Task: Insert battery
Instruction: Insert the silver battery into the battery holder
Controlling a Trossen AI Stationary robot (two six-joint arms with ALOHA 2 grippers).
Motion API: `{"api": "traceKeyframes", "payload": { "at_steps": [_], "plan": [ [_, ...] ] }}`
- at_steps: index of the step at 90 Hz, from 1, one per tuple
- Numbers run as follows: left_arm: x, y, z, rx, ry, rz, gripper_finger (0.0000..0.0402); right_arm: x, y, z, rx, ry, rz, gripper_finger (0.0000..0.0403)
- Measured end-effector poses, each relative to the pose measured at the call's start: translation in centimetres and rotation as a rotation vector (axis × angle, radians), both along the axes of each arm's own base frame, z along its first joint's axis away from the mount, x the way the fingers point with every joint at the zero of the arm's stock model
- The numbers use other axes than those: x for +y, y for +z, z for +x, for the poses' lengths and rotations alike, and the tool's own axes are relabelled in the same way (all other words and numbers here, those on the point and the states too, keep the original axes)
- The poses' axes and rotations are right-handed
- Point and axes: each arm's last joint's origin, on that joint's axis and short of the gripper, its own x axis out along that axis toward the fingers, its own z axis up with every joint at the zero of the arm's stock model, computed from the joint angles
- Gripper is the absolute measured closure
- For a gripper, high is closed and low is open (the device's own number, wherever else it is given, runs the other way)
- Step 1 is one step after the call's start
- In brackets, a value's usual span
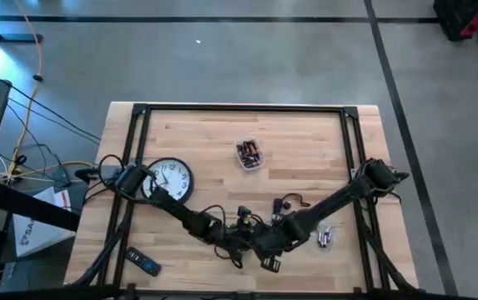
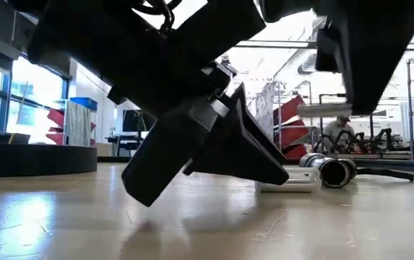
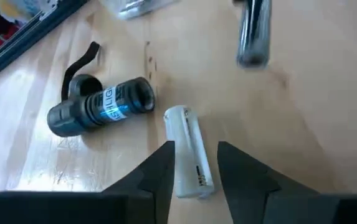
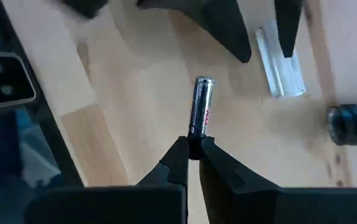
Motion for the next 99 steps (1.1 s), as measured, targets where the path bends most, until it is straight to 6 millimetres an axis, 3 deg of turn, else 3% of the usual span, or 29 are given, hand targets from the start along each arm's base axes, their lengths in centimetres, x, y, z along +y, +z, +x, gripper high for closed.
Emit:
{"api": "traceKeyframes", "payload": {
  "at_steps": [21,44,55,99],
  "plan": [
    [0.3,0.1,0.1,0.008,0.021,0.003,0.0329,-1.2,-0.3,0.4,0.015,-0.032,0.002,0.0403],
    [1.0,2.8,-0.2,-0.002,0.055,-0.037,0.0321,-1.3,0.0,0.4,0.013,-0.023,0.02,0.0403],
    [1.6,3.2,-0.4,0.045,0.061,-0.066,0.0313,-1.4,-0.3,0.1,0.054,-0.008,0.003,0.0403],
    [2.4,0.1,-2.1,0.012,-0.055,-0.102,0.0304,-3.7,-0.5,0.5,0.103,0.071,-0.01,0.0403]
  ]
}}
